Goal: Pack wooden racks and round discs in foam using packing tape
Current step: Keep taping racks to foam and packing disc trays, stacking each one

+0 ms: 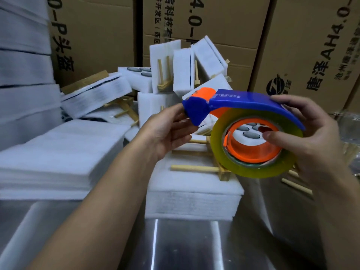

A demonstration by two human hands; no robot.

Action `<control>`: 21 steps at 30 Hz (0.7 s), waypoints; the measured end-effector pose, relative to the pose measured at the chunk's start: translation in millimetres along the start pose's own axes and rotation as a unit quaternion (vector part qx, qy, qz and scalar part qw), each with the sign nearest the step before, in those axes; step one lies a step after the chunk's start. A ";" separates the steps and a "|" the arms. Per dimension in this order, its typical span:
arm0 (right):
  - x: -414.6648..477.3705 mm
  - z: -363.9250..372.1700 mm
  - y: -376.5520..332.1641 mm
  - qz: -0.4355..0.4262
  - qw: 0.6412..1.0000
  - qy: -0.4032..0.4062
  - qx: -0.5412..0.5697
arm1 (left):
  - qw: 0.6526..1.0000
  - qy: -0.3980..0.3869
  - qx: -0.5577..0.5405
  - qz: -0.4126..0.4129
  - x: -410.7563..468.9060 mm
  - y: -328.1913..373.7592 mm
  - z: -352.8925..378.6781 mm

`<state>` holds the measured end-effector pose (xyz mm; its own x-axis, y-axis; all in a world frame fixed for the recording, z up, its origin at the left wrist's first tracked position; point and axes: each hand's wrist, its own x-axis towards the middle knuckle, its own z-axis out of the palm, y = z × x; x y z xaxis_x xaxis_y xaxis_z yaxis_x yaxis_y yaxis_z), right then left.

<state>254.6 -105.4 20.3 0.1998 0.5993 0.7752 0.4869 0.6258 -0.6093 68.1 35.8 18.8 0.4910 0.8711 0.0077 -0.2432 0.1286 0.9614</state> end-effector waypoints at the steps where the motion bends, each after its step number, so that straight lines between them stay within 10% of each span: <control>1: -0.1 0.3 -0.2 -0.003 1.000 -0.002 0.001 | 1.000 0.002 -0.008 -0.001 -0.4 0.2 -0.2; 21: 0.1 0.1 3.6 -0.015 1.000 -0.002 -0.008 | 0.997 -0.075 -0.025 -0.023 3.5 5.3 -21.2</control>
<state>256.3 -103.0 18.2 0.1812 0.5819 0.7928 0.5055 0.6364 -0.5827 50.8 49.6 18.1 0.6209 0.7839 0.0074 -0.2560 0.1939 0.9470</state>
